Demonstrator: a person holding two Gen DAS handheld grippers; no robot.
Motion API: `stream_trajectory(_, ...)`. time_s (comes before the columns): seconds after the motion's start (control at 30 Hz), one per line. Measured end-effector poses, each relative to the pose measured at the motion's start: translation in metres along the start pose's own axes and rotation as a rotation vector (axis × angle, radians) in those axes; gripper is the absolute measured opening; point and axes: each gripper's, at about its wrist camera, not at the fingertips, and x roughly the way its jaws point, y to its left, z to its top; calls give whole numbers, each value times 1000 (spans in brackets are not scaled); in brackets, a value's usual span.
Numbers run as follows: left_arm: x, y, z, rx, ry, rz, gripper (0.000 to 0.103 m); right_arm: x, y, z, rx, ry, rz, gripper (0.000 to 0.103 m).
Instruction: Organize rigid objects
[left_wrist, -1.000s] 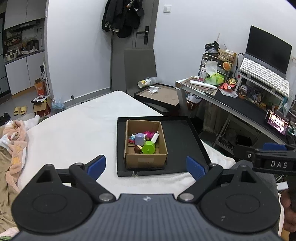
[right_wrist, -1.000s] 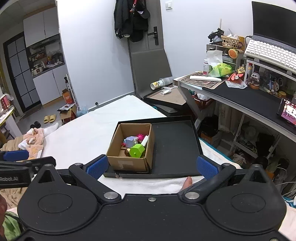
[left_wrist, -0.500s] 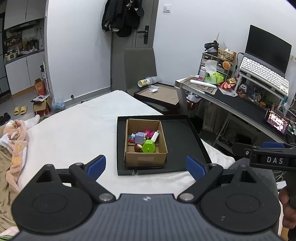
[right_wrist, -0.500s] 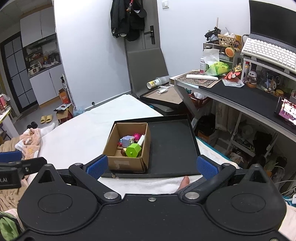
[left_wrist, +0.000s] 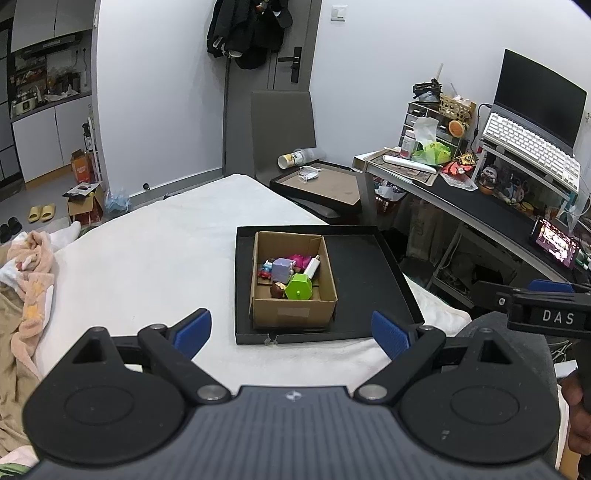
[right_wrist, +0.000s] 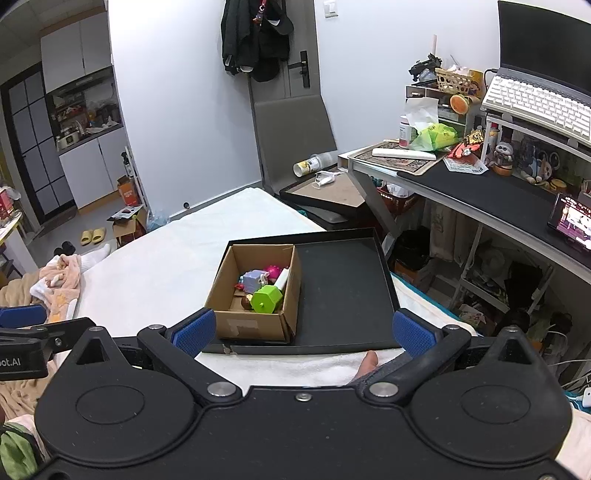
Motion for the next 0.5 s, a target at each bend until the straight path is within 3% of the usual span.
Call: stream_trajectory(0.5, 6, 0, -2, 0, 13, 22, 93, 5, -2, 0, 10, 15, 0, 103)
